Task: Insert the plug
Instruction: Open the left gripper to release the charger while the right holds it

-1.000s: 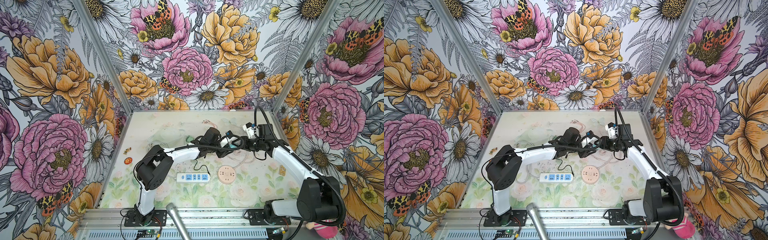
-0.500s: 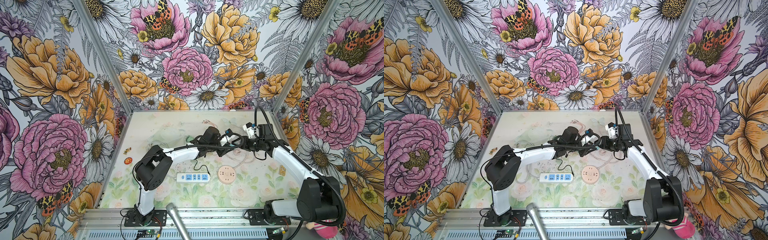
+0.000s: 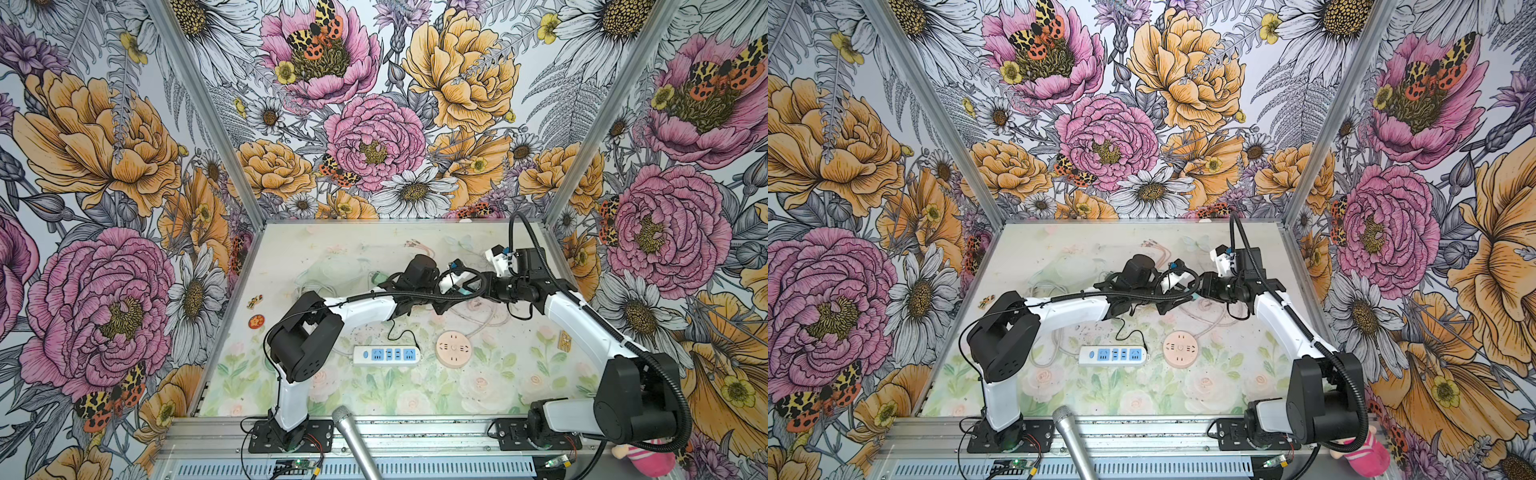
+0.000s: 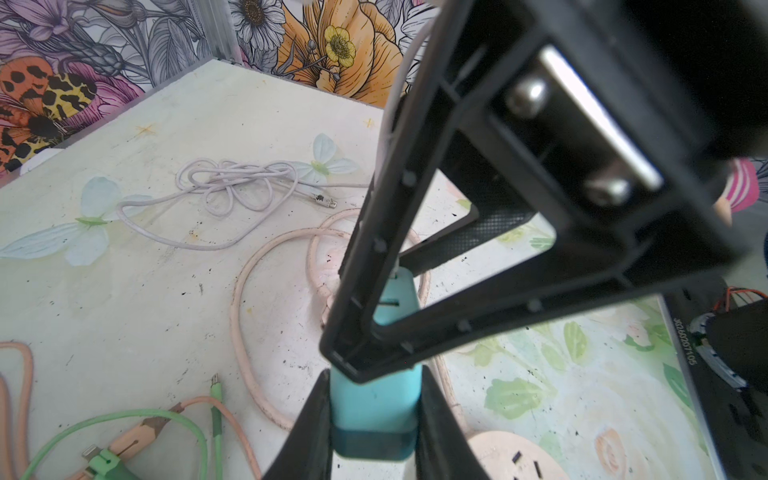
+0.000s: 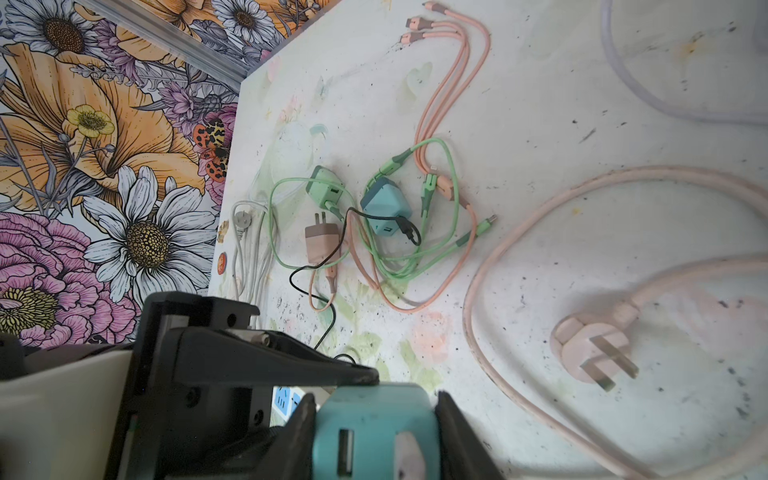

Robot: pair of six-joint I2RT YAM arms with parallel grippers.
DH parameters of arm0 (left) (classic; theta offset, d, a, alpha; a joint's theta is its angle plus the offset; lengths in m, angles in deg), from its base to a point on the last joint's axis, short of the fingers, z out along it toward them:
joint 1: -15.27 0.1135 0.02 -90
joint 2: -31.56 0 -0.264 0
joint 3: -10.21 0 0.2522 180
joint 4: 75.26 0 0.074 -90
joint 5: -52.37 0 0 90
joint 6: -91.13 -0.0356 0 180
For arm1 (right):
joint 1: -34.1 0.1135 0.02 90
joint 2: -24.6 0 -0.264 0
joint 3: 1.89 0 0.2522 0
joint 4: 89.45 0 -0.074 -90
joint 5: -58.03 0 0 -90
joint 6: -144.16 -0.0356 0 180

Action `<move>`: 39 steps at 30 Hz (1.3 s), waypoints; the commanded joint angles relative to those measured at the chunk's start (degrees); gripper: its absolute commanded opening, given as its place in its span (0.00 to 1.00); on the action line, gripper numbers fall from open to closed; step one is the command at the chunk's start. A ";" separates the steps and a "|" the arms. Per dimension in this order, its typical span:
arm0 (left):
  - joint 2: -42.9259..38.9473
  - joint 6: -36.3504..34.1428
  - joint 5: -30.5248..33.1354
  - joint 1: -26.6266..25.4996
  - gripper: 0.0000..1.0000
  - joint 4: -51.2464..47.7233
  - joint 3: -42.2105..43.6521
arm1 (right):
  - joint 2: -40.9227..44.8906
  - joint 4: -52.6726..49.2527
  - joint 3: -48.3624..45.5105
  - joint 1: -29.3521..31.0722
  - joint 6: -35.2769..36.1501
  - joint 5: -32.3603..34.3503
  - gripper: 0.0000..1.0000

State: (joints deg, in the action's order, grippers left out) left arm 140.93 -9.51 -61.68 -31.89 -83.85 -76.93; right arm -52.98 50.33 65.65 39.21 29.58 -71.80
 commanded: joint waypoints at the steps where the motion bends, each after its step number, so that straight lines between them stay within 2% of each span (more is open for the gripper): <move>1: -1.92 -3.68 2.55 0.80 0.18 -2.91 -1.17 | 0.74 0.51 1.13 -0.17 -0.75 -2.55 0.47; 3: -1.79 -5.10 2.82 0.93 0.18 -4.24 -1.68 | 0.18 0.53 0.98 -0.18 -0.80 -3.59 0.52; 8: -1.43 -6.58 2.83 1.13 0.18 -5.88 -2.47 | -0.22 0.45 0.64 -0.23 -0.74 -4.17 0.57; 26: -1.68 -7.21 1.61 0.83 0.18 -5.87 -3.26 | -3.27 0.53 -0.07 0.69 0.41 -4.59 0.57; 37: -0.83 -7.82 1.67 0.13 0.18 -6.22 -4.50 | -4.37 0.52 -0.08 1.15 1.16 -4.86 0.52; 39: -0.81 -7.86 1.59 0.05 0.18 -6.30 -4.76 | -4.60 0.52 -0.16 1.14 1.28 -4.97 0.48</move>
State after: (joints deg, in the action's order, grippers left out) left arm 140.75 -16.06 -59.72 -31.38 -91.15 -79.84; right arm -56.85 50.40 65.61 39.82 29.97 -76.11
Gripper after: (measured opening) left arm 0.287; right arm 0.481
